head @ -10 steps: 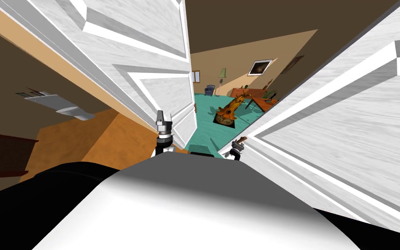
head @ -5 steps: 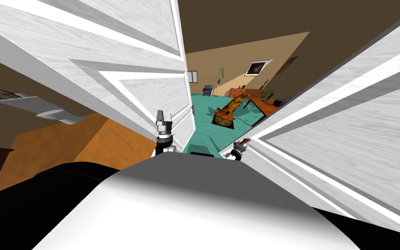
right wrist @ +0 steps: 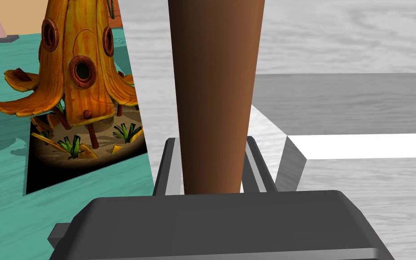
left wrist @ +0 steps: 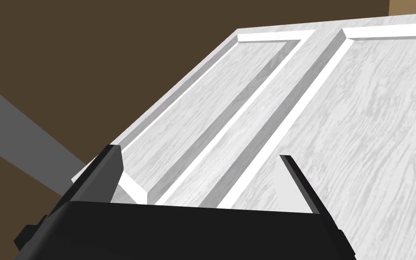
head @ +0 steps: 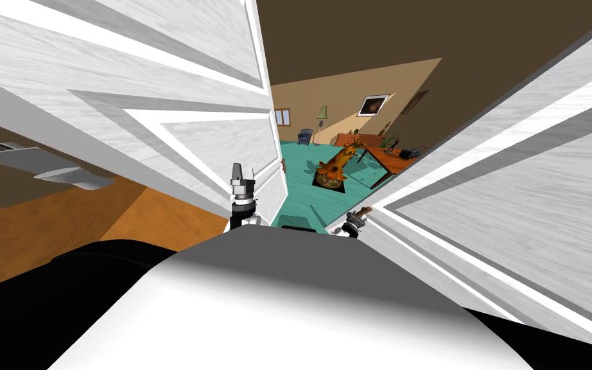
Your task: Push the door open
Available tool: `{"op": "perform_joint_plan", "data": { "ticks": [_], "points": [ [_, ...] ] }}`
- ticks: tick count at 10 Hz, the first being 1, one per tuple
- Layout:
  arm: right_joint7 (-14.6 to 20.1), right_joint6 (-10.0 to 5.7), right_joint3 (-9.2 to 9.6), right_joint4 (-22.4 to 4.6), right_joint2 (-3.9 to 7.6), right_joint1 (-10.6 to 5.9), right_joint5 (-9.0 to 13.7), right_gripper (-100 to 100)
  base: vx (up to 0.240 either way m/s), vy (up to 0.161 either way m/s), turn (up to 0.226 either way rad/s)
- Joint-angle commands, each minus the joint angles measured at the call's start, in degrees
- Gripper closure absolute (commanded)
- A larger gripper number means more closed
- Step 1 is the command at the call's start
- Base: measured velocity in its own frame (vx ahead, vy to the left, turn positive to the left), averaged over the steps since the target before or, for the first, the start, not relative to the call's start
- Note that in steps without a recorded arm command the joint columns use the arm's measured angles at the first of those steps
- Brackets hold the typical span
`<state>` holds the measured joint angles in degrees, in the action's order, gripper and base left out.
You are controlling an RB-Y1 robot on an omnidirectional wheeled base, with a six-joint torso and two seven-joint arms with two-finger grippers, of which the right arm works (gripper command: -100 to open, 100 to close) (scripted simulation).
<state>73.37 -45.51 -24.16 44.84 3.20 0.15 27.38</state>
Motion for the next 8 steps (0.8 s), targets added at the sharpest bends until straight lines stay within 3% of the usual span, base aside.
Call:
{"op": "perform_joint_plan", "data": {
  "ticks": [1, 8],
  "points": [
    [-0.29, 0.13, -0.75, 0.81, 0.34, 0.25, 0.39, 100, 0.206, -0.038, -0.053],
    [-1.03, -0.33, -4.64, 0.22, 1.66, 0.66, 2.63, 100, 0.188, -0.075, -0.051]
  ]
}}
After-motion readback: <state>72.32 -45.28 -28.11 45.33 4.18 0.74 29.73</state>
